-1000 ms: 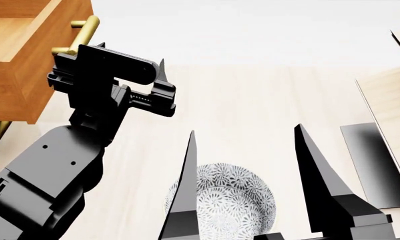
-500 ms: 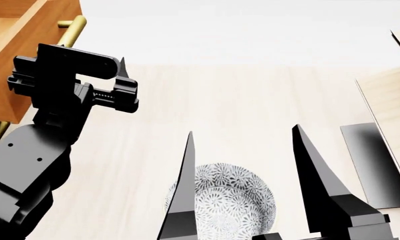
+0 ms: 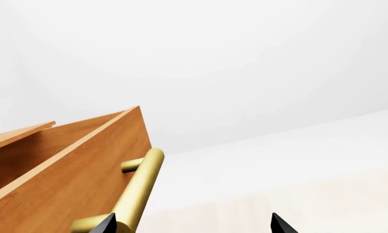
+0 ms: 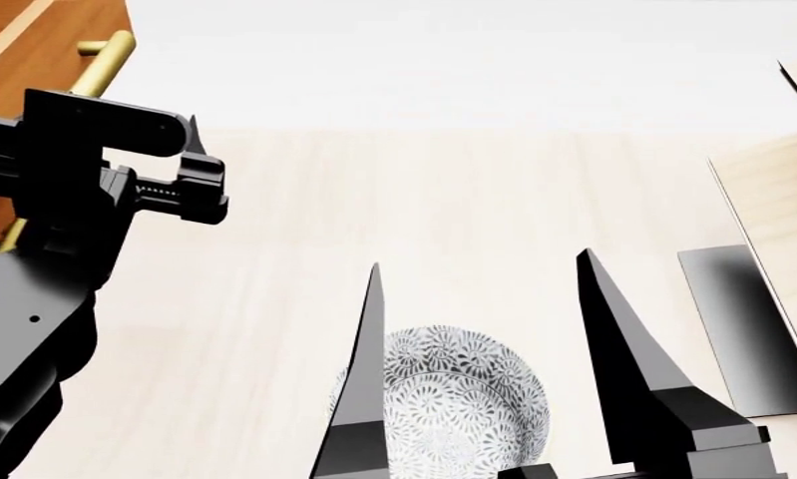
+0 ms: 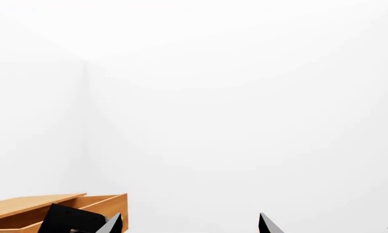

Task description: Close the top drawer of the cabinet.

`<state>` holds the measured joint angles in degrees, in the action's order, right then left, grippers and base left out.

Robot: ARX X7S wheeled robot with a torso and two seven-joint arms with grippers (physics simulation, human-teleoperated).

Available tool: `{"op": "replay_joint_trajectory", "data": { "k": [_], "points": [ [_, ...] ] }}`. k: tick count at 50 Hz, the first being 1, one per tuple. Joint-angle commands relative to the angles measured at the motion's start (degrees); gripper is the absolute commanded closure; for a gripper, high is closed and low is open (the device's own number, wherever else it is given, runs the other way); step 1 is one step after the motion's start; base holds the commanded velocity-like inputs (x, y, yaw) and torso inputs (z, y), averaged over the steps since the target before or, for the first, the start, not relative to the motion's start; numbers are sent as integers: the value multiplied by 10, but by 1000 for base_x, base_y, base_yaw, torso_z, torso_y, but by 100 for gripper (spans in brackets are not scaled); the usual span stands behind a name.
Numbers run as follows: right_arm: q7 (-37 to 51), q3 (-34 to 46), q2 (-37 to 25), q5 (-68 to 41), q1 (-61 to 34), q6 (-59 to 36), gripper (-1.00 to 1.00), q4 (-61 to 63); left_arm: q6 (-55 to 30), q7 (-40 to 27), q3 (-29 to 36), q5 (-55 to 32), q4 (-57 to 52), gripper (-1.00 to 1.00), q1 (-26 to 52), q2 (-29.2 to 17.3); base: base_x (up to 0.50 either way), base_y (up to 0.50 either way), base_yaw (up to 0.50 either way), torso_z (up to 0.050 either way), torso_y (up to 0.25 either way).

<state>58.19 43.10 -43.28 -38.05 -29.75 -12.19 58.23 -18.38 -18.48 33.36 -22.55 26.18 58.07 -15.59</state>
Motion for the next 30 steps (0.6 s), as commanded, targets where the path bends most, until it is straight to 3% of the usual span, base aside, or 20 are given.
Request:
{"op": "replay_joint_trajectory", "data": {
  "k": [1, 30],
  "points": [
    [2, 6, -4, 2, 0, 8, -100, -3, -7, -5, -6, 8, -5, -100, -5, -19, 0, 0, 0, 0, 0],
    [10, 22, -7, -1, -14, 9, -100, -4, -57, -26, -31, 5, -38, -100, 11, -88, 0, 0, 0, 0, 0]
  ]
}}
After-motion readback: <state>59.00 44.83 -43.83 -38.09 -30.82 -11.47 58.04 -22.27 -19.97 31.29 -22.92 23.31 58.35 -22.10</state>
